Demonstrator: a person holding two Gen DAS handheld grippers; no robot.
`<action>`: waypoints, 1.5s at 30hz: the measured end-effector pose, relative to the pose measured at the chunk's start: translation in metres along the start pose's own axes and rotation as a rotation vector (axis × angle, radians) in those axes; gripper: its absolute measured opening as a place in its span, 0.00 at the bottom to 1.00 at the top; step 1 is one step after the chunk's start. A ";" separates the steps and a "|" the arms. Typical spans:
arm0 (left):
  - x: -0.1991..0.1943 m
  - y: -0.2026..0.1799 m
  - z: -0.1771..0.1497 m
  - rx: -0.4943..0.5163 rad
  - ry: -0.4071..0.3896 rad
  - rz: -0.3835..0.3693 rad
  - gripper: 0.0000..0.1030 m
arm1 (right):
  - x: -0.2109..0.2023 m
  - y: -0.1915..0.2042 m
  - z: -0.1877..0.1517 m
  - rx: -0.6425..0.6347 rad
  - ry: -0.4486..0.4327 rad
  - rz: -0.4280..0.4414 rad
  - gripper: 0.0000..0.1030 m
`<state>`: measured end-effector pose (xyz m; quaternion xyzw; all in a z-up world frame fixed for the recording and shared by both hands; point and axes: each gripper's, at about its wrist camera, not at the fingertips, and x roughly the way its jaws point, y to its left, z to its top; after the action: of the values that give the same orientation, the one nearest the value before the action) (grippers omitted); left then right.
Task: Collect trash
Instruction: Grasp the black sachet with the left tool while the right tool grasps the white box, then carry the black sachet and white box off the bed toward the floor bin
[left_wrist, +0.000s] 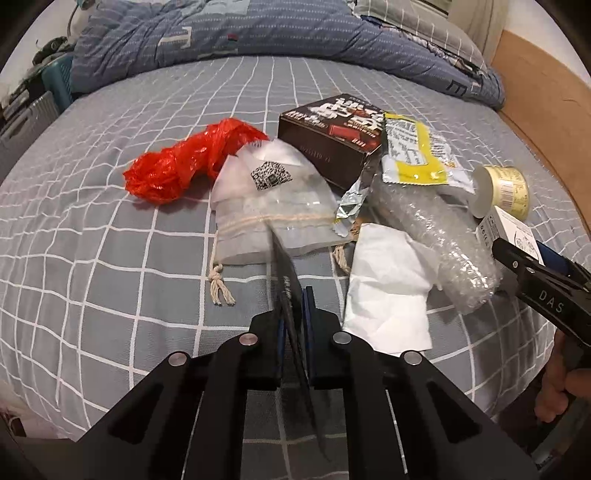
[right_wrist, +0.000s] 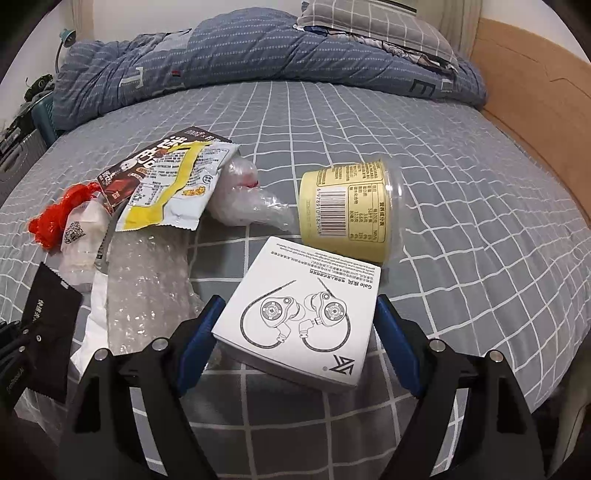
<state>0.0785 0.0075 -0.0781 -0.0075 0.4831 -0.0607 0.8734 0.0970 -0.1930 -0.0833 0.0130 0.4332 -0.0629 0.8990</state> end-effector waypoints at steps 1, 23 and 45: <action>-0.002 0.000 0.000 0.003 -0.003 0.000 0.07 | -0.002 -0.001 0.001 -0.001 0.000 0.000 0.76; -0.026 -0.009 0.001 0.020 -0.040 -0.021 0.02 | -0.044 -0.007 0.001 -0.005 -0.048 0.053 0.76; -0.037 -0.008 0.000 0.008 -0.090 -0.001 0.02 | -0.060 0.001 0.007 -0.016 -0.090 0.082 0.76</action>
<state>0.0580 0.0034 -0.0469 -0.0069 0.4432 -0.0628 0.8942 0.0658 -0.1868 -0.0318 0.0205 0.3921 -0.0230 0.9194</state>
